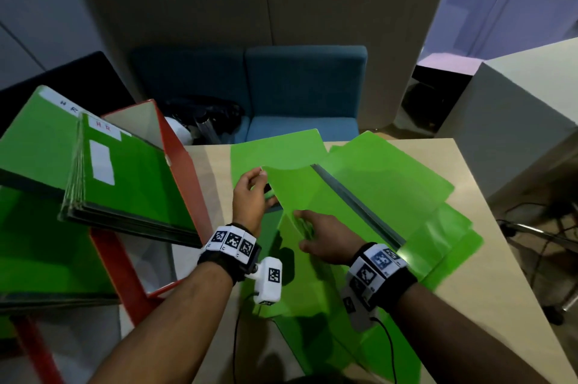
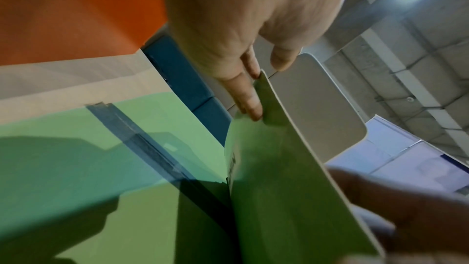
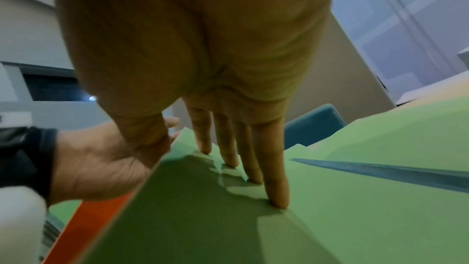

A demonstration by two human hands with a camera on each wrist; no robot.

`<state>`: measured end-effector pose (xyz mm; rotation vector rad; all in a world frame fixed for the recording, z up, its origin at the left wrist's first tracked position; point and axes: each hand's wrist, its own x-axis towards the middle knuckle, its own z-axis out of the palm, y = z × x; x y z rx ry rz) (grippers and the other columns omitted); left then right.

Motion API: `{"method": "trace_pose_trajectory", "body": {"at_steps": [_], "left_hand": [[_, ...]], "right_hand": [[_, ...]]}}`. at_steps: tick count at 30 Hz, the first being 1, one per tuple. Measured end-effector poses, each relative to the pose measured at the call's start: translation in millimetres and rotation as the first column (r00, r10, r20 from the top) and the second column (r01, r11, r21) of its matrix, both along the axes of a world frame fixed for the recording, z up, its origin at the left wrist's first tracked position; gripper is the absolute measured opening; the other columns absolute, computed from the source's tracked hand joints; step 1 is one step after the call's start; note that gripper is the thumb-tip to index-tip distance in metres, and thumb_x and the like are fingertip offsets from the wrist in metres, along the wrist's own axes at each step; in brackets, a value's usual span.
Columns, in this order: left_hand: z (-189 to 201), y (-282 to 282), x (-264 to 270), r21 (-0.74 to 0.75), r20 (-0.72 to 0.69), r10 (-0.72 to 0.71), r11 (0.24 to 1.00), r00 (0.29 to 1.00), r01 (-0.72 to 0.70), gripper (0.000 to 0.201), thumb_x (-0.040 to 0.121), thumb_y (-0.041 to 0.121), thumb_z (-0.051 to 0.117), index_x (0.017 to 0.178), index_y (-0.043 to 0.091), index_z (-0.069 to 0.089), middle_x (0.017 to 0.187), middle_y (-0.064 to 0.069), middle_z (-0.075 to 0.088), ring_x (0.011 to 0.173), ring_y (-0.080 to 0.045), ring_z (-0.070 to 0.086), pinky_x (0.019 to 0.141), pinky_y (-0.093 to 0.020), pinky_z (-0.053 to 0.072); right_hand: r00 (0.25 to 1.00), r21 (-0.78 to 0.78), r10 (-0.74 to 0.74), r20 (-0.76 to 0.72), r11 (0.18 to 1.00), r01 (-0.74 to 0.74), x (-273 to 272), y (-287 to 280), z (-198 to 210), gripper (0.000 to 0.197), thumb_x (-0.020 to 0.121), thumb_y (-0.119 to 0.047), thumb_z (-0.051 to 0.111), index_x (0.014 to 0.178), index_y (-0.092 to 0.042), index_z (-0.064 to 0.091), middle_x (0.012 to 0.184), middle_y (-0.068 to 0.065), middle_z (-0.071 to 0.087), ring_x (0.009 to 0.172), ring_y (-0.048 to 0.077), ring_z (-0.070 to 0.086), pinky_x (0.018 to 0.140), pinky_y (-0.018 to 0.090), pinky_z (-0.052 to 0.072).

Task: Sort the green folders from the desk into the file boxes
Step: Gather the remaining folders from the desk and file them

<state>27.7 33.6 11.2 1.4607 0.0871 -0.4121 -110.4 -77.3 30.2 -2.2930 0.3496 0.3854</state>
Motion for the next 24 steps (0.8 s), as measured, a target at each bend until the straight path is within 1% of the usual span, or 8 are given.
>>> {"method": "trace_pose_trajectory", "body": {"at_steps": [5, 8, 11, 15, 17, 19, 22, 24], "left_hand": [[-14.0, 5.5, -20.7, 0.076, -0.117, -0.145, 0.985, 0.982, 0.155, 0.028, 0.103, 0.028, 0.041, 0.114, 0.008, 0.057, 0.111, -0.013, 0.066, 0.087, -0.023, 0.066, 0.056, -0.033, 0.057], [-24.9, 2.9, -40.7, 0.141, -0.200, -0.271, 0.943, 0.942, 0.301, 0.031, 0.103, 0.025, 0.035, 0.097, 0.010, 0.062, 0.100, -0.019, 0.069, 0.078, -0.027, 0.069, 0.058, -0.040, 0.059], [-20.0, 0.5, -51.7, 0.025, -0.296, -0.239, 0.966, 0.925, 0.258, 0.046, 0.103, 0.027, 0.028, 0.079, 0.007, 0.061, 0.073, -0.012, 0.068, 0.056, -0.015, 0.067, 0.052, -0.024, 0.054], [-14.9, 3.3, -38.2, -0.126, -0.292, -0.182, 0.980, 0.939, 0.151, 0.080, 0.092, 0.071, 0.018, 0.119, 0.009, 0.061, 0.113, -0.015, 0.068, 0.103, -0.029, 0.066, 0.090, -0.042, 0.052], [-8.3, 7.8, -28.1, -0.164, -0.236, -0.144, 0.981, 0.961, 0.106, 0.074, 0.092, 0.070, 0.014, 0.111, 0.017, 0.063, 0.101, -0.010, 0.073, 0.095, -0.026, 0.068, 0.085, -0.042, 0.054], [-5.8, 10.0, -17.5, -0.171, -0.170, -0.119, 0.981, 0.978, 0.090, 0.061, 0.094, 0.064, 0.025, 0.117, 0.020, 0.061, 0.102, -0.010, 0.071, 0.092, -0.027, 0.068, 0.075, -0.042, 0.056], [2.9, 10.2, -13.7, -0.271, -0.084, -0.165, 0.953, 0.983, 0.137, 0.053, 0.097, 0.050, 0.037, 0.132, 0.012, 0.052, 0.118, -0.012, 0.065, 0.101, -0.031, 0.066, 0.076, -0.042, 0.056], [7.7, 5.8, -20.8, -0.259, -0.014, -0.232, 0.940, 0.973, 0.220, 0.045, 0.099, 0.036, 0.043, 0.131, 0.005, 0.052, 0.112, -0.010, 0.067, 0.094, -0.022, 0.069, 0.070, -0.033, 0.056]], "right_hand": [[0.996, 0.101, -0.063, 0.064, 0.993, 0.056, 4.0, -3.6, -0.2, 0.056, 0.086, -0.010, 0.064, 0.138, -0.019, 0.047, 0.137, 0.005, 0.054, 0.112, 0.020, 0.059, 0.094, 0.031, 0.050], [0.993, 0.151, -0.080, 0.082, 0.986, 0.067, 6.9, 1.4, 1.5, 0.052, 0.086, -0.018, 0.067, 0.135, -0.018, 0.051, 0.137, 0.004, 0.054, 0.113, 0.019, 0.059, 0.096, 0.033, 0.049], [0.993, 0.135, -0.042, 0.106, 0.990, 0.028, 7.1, 4.4, 2.1, 0.050, 0.089, -0.035, 0.064, 0.136, -0.023, 0.050, 0.140, 0.000, 0.052, 0.121, 0.018, 0.054, 0.102, 0.036, 0.044], [0.991, 0.111, 0.025, 0.133, 0.993, -0.040, 0.3, 1.8, 0.5, 0.054, 0.092, -0.041, 0.058, 0.140, -0.024, 0.044, 0.150, -0.001, 0.039, 0.134, 0.016, 0.040, 0.112, 0.040, 0.033], [0.995, 0.091, 0.023, 0.098, 0.995, -0.032, -5.5, -4.5, -6.1, 0.055, 0.093, -0.043, 0.055, 0.143, -0.032, 0.037, 0.154, -0.001, 0.031, 0.138, 0.019, 0.033, 0.114, 0.042, 0.027], [0.996, 0.089, 0.027, 0.085, 0.995, -0.034, -11.5, -9.7, -12.5, 0.060, 0.093, -0.049, 0.051, 0.146, -0.038, 0.027, 0.156, -0.001, 0.025, 0.142, 0.020, 0.026, 0.116, 0.046, 0.023], [0.988, 0.148, 0.033, 0.152, 0.987, -0.056, -15.7, -6.1, -14.4, 0.075, 0.090, -0.050, 0.055, 0.150, -0.036, 0.012, 0.159, -0.002, 0.016, 0.144, 0.015, 0.019, 0.118, 0.040, 0.019], [0.961, 0.252, -0.043, 0.273, 0.967, -0.028, -14.2, 0.3, -7.9, 0.089, 0.082, -0.055, 0.061, 0.151, -0.035, 0.009, 0.159, -0.004, 0.016, 0.143, 0.012, 0.020, 0.116, 0.038, 0.023]]}}
